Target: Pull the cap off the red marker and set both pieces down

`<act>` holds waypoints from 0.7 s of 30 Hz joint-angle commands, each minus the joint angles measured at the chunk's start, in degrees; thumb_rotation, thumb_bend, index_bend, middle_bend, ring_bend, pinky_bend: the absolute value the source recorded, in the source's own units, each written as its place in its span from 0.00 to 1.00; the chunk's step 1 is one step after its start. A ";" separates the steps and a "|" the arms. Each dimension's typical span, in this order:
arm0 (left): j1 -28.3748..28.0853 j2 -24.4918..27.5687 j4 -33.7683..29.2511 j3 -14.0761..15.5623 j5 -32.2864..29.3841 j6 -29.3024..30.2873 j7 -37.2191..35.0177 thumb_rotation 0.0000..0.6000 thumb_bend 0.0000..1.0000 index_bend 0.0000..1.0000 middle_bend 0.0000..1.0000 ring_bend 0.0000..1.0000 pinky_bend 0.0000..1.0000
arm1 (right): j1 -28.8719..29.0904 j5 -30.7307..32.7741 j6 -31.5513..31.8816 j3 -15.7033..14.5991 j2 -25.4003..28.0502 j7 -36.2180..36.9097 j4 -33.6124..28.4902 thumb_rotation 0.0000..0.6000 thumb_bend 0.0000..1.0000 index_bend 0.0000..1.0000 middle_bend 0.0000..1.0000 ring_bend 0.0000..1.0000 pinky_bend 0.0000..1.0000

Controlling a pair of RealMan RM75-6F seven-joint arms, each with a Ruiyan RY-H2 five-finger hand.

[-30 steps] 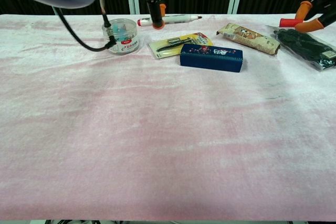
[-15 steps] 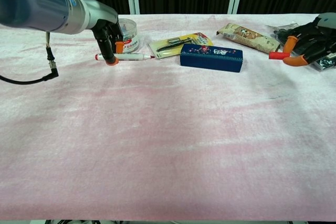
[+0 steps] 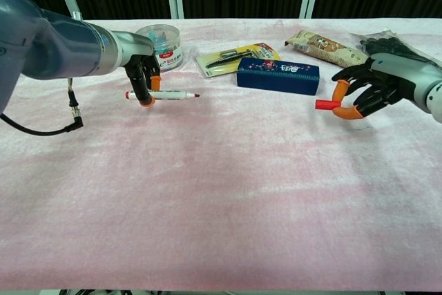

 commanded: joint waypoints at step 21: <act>-0.82 2.61 -2.54 -0.44 -1.07 -2.71 0.60 1.00 0.13 0.13 0.21 0.00 0.00 | 1.82 9.05 -3.42 1.66 5.15 -5.29 -5.85 1.00 0.12 0.07 0.00 0.15 0.23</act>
